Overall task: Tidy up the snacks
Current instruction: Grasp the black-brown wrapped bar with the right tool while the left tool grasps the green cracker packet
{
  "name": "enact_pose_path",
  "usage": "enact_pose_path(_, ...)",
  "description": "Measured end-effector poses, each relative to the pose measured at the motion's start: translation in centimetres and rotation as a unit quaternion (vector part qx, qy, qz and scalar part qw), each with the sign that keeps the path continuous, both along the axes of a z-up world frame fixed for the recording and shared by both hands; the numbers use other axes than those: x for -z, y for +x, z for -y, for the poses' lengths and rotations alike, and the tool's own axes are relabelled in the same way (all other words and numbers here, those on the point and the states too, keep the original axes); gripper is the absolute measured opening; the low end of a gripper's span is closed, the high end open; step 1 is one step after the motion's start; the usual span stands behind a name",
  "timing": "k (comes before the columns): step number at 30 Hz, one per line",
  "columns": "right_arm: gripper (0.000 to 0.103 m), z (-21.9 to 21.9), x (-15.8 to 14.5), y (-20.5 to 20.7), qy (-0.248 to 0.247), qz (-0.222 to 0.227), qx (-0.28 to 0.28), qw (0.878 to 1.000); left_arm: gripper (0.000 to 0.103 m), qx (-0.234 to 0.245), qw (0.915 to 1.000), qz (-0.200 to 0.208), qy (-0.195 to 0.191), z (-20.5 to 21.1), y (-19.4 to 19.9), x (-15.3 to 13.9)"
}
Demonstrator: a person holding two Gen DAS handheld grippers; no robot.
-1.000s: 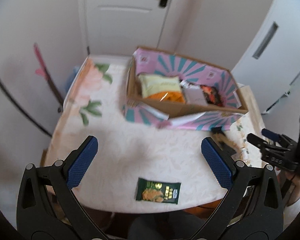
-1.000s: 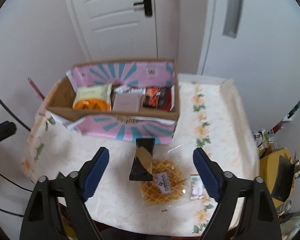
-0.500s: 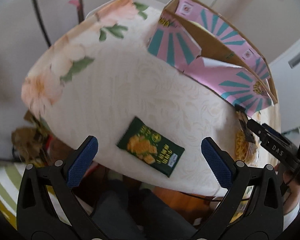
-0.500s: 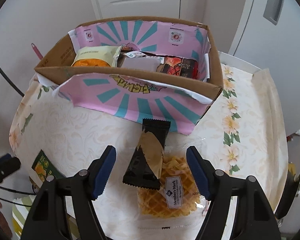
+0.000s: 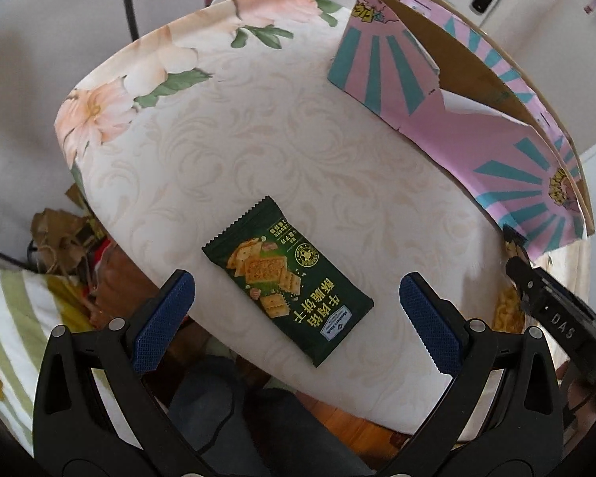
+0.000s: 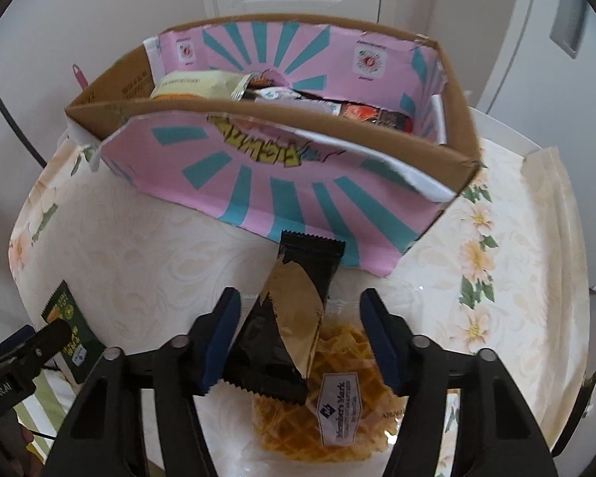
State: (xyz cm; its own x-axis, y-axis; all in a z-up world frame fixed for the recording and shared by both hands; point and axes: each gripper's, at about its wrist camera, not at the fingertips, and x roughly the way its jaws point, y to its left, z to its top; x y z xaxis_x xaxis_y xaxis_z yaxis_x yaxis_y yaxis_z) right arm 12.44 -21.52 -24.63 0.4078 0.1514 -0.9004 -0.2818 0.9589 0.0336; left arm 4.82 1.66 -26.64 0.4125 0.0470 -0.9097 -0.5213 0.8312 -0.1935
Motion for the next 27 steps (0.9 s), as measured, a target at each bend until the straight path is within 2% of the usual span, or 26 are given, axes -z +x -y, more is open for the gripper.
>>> enact_pose_path(1, 0.047, -0.1, 0.2, 0.1, -0.001, -0.001, -0.002, 1.0, 0.102, -0.005, 1.0, 0.001, 0.002, 0.0, 0.0, 0.1)
enact_pose_path(3, 0.036, -0.2, 0.6, 0.2, 0.0, -0.003, -0.009, 1.0, 0.102, -0.011, 0.9999, 0.001, 0.006, 0.0, 0.1, 0.2)
enact_pose_path(10, 0.034, -0.5, 0.7, -0.3, 0.007, 0.014, -0.028, 0.999, 0.102, -0.026, 0.9996, -0.01, 0.012, -0.2, 0.5, 0.8)
enact_pose_path(16, 0.033, -1.4, -0.7, -1.4, 0.013, 0.046, -0.081, 0.996, 0.101, -0.033, 0.999, -0.021, 0.024, 0.1, 1.2, 1.5)
enact_pose_path(18, 0.033, -1.8, -0.9, -1.5, 0.015, 0.049, -0.095, 0.994, 0.097, -0.029, 0.9987, -0.024, 0.033, 0.3, 1.5, 1.6)
enact_pose_path(22, 0.033, -2.3, -0.8, -1.3, 0.031, 0.045, -0.11, 0.992, 0.075, -0.018, 0.997, -0.037, 0.066, 0.7, 1.8, 1.6)
enact_pose_path(24, 0.033, -2.5, -0.7, -1.2, 0.036, 0.044, -0.116, 0.992, 0.069, -0.011, 0.9962, -0.039, 0.077, 0.8, 1.6, 1.5)
enact_pose_path(25, 0.033, -2.6, -0.7, -1.2, 0.039, 0.044, -0.119, 0.991, 0.062, -0.006, 0.9956, -0.04, 0.084, 0.9, 1.5, 1.5)
enact_pose_path(27, 0.033, -2.8, -0.7, -1.1, 0.043, 0.044, -0.123, 0.991, 0.058, 0.005, 0.9956, -0.04, 0.085, 0.9, 1.4, 1.3)
